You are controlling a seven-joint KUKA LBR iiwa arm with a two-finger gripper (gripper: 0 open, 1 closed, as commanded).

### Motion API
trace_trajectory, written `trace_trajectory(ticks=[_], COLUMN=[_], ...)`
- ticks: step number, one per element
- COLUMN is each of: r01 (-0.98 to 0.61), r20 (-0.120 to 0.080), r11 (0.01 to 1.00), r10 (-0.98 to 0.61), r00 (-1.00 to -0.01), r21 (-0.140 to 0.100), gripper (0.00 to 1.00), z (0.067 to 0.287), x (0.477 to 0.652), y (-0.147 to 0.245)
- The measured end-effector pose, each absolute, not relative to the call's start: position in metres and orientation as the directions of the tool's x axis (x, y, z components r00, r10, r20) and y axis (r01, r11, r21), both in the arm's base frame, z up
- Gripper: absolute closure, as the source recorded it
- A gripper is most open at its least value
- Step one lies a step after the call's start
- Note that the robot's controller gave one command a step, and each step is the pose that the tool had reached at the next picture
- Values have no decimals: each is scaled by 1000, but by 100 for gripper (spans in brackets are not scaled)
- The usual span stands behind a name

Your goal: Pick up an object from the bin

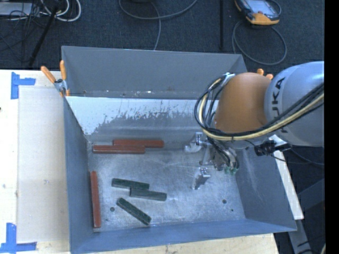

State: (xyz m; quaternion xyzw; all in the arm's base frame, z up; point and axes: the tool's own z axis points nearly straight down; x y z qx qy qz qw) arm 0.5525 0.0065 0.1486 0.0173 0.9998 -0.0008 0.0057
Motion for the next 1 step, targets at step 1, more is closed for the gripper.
trace_trajectory(ticks=[1], r01=[-47], r20=[6], r11=[999], r10=[-47], r00=[-999], r21=[2], gripper=[0], z=[126], x=[527], y=[36])
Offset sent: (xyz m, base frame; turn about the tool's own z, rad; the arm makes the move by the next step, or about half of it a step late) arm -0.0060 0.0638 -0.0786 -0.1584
